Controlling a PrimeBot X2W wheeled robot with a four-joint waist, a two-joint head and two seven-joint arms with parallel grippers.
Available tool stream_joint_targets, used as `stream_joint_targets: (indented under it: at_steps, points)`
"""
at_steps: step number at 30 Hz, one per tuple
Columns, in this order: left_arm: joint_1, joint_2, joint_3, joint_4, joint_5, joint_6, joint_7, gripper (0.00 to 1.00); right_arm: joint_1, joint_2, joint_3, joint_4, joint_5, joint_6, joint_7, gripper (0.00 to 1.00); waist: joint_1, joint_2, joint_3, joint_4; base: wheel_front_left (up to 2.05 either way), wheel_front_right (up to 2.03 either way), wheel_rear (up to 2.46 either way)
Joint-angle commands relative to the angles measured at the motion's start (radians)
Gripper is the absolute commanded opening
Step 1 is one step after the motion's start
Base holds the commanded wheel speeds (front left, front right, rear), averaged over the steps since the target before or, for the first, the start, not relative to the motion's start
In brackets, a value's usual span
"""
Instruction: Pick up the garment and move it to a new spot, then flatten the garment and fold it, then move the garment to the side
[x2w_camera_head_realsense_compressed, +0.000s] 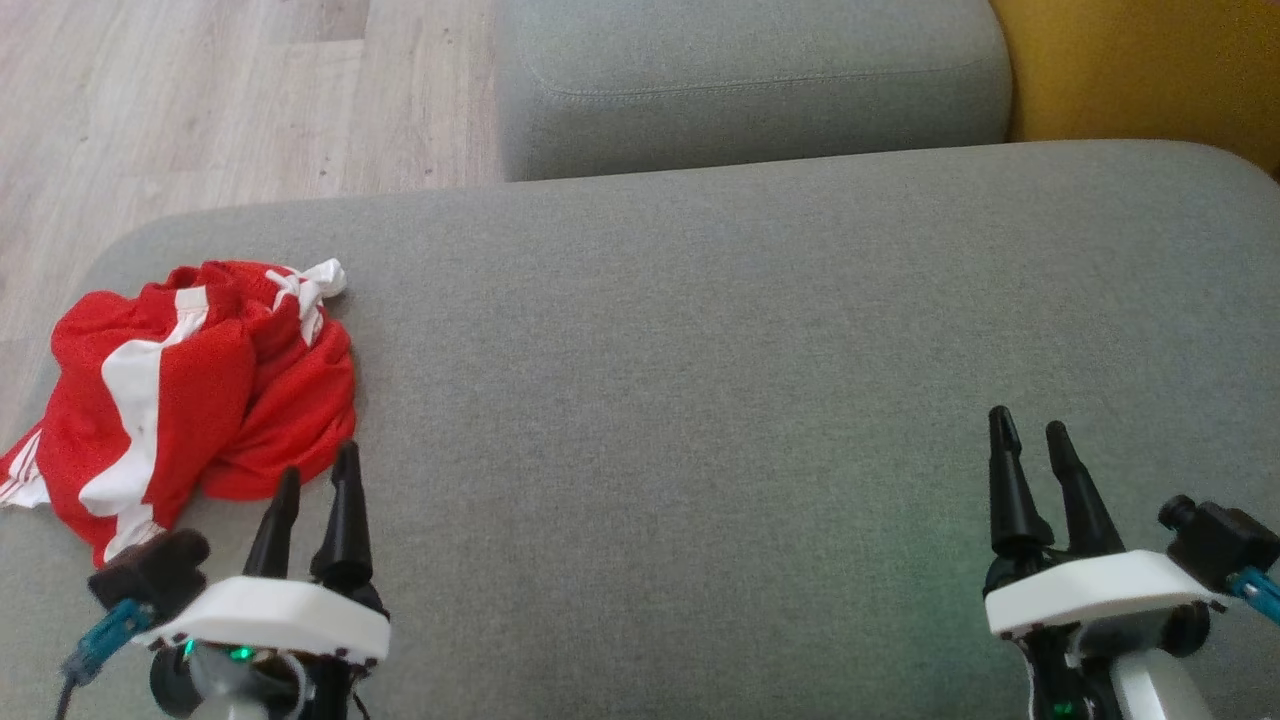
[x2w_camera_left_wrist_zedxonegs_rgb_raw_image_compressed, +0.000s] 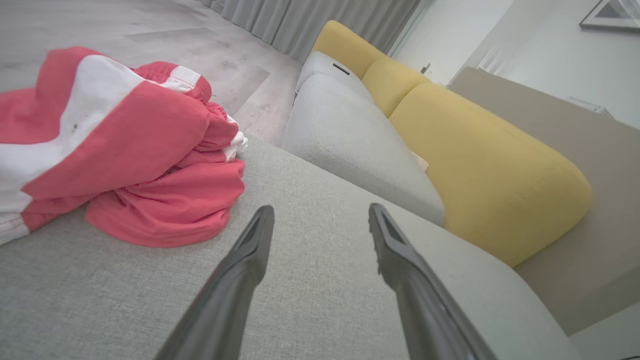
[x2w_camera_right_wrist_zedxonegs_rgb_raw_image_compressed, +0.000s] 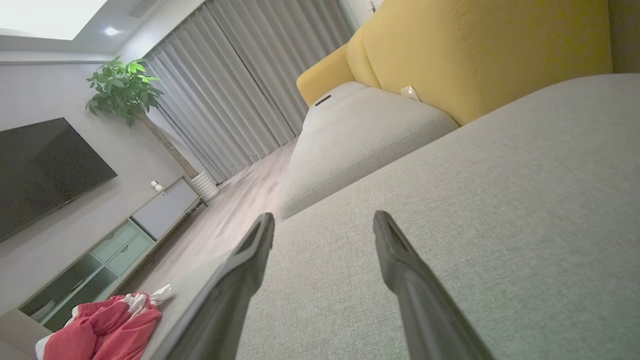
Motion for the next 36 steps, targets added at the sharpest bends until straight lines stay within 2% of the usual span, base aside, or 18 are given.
stream_joint_targets:
  at_steps: [1, 18, 28, 36]
  points:
    - [-0.033, 0.026, 0.003, -0.045, 0.040, 0.016, -0.014, 1.00, -0.054, -0.007, 0.023, -0.045, -0.040, 0.004, -0.018, 1.00, 0.0000, 0.0000, -0.001, 0.000, 0.00, 0.00, 0.00]
    - [-0.059, 0.168, -0.227, -0.044, 0.278, 0.240, -0.067, 1.00, -0.055, -0.008, 0.066, -0.069, -0.280, 0.004, -0.071, 1.00, 0.0000, 0.0000, -0.014, -0.013, 0.00, 0.00, 0.00]
    - [-0.084, 0.228, -0.344, -0.039, 0.395, 0.333, -0.096, 1.00, -0.052, -0.009, 0.087, -0.080, -0.416, 0.004, -0.101, 1.00, 0.0000, 0.0000, -0.020, -0.010, 0.00, 0.00, 0.00]
    - [-0.090, 0.238, -0.382, -0.065, 0.418, 0.376, -0.116, 1.00, -0.051, -0.010, 0.096, -0.088, -0.475, 0.005, -0.121, 1.00, 0.0000, 0.0000, -0.019, -0.007, 0.00, 0.00, 0.00]
